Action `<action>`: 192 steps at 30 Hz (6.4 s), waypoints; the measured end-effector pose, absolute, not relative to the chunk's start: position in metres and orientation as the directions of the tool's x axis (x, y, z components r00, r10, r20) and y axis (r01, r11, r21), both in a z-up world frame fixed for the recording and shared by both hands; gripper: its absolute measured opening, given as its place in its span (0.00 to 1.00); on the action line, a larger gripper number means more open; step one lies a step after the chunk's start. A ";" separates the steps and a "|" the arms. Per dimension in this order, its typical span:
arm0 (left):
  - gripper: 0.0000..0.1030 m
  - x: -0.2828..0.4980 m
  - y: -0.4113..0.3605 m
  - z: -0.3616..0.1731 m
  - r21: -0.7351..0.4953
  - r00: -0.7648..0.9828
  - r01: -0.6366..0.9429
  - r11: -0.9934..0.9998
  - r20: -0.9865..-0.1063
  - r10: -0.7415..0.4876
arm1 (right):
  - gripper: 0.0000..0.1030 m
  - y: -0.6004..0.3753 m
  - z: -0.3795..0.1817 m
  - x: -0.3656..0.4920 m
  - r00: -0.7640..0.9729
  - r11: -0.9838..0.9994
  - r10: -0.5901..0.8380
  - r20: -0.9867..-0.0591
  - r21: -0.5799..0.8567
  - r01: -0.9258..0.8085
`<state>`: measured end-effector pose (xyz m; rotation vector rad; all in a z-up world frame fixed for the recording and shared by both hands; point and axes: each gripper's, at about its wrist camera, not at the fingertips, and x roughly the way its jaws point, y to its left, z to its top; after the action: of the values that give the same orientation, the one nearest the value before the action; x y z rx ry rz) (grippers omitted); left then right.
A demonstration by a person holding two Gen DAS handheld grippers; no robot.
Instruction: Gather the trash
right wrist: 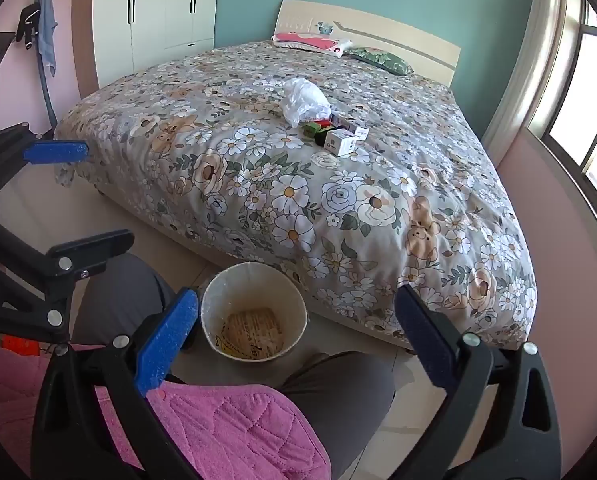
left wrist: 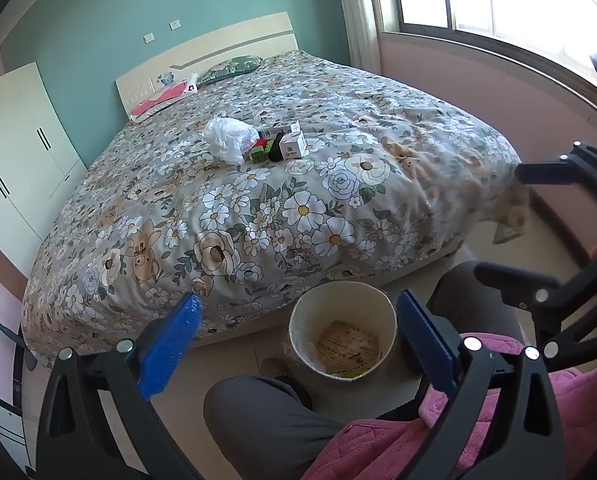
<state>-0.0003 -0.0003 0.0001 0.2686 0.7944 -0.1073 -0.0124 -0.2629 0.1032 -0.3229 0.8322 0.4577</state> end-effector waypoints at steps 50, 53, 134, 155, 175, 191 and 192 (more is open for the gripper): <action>0.96 -0.001 -0.004 0.004 0.206 0.700 0.199 0.958 -0.714 0.008 | 0.94 -0.263 0.106 -0.012 0.591 0.857 0.259 -0.764 -0.101 -0.506; 0.96 -0.001 -0.004 0.004 0.208 0.702 0.200 0.958 -0.713 0.008 | 0.94 -0.263 0.106 -0.012 0.591 0.857 0.259 -0.764 -0.101 -0.506; 0.96 0.357 0.089 0.001 -0.001 0.593 -0.067 0.998 -0.804 0.039 | 0.94 -0.221 0.090 0.252 0.544 0.761 0.370 -0.753 -0.090 -0.642; 0.96 0.560 0.112 -0.094 0.066 0.445 -0.154 0.986 -0.886 0.129 | 0.94 -0.179 -0.037 0.447 0.226 0.594 0.455 -0.861 0.104 -0.798; 0.23 0.590 0.121 -0.123 -0.032 0.424 -0.129 0.991 -0.906 0.025 | 0.54 -0.154 -0.063 0.457 0.109 0.504 0.473 -0.874 0.167 -0.847; 0.20 0.522 0.123 -0.027 -0.029 0.507 -0.082 0.996 -0.862 0.016 | 0.54 -0.182 0.020 0.421 0.239 0.566 0.465 -0.853 0.078 -0.821; 0.20 0.516 0.123 -0.017 -0.028 0.517 -0.080 0.996 -0.856 0.018 | 0.54 -0.184 0.028 0.417 0.253 0.570 0.463 -0.849 0.066 -0.819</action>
<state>0.5157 0.1228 -0.0169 -0.0664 1.0256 0.0591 0.4172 -0.1836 0.0282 -0.4341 0.9670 0.9089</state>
